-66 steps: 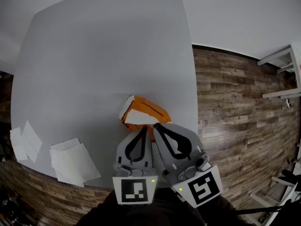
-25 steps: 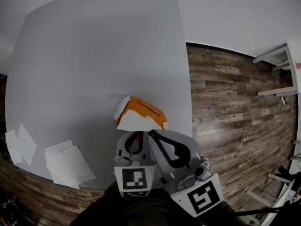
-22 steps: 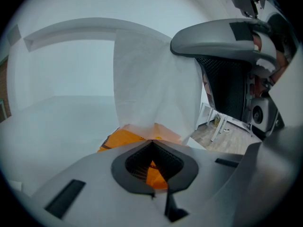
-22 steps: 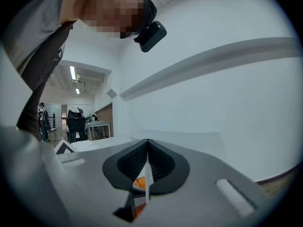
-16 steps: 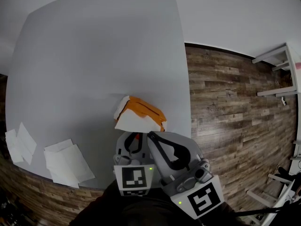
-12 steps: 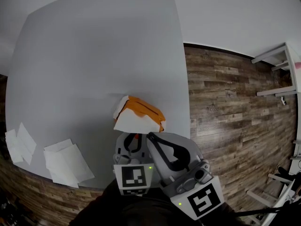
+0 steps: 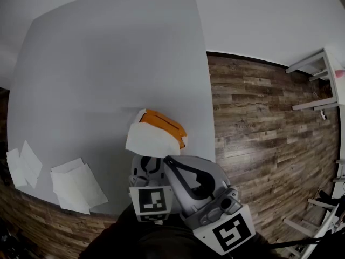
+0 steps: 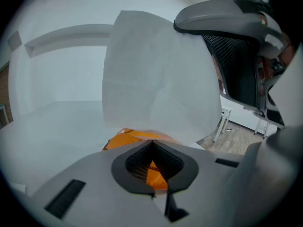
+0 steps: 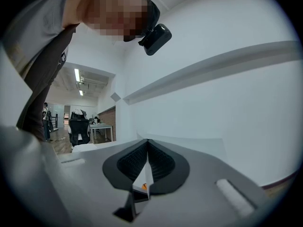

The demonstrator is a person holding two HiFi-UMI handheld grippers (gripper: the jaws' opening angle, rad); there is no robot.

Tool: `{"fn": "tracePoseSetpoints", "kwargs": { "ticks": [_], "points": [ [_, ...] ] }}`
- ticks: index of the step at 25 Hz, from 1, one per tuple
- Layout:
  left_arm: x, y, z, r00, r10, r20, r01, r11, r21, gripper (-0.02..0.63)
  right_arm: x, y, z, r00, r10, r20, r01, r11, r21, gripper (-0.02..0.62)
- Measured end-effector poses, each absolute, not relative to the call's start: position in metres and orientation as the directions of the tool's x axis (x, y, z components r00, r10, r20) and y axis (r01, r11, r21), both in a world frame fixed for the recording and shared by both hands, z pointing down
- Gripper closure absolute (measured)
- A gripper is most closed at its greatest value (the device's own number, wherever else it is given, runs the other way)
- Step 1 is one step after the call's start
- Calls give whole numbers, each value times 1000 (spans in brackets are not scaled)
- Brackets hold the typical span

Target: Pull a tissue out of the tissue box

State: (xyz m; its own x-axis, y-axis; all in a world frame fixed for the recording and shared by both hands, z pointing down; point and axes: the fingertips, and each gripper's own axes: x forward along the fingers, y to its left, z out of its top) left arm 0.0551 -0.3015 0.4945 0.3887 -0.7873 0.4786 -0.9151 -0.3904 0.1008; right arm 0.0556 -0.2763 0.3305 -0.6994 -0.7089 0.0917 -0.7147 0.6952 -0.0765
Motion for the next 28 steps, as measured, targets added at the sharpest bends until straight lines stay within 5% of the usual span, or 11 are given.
{"fn": "tracePoseSetpoints", "kwargs": {
  "ticks": [16, 28],
  "points": [
    [30, -260, 429, 366, -847, 385, -929, -355, 103, 606, 25, -228, 281, -755, -656, 8, -656, 754, -38, 594],
    [-120, -157, 375, 223, -918, 328, -971, -181, 155, 606, -66, -172, 268, -789, -614, -11, -612, 789, -52, 594]
  ]
}}
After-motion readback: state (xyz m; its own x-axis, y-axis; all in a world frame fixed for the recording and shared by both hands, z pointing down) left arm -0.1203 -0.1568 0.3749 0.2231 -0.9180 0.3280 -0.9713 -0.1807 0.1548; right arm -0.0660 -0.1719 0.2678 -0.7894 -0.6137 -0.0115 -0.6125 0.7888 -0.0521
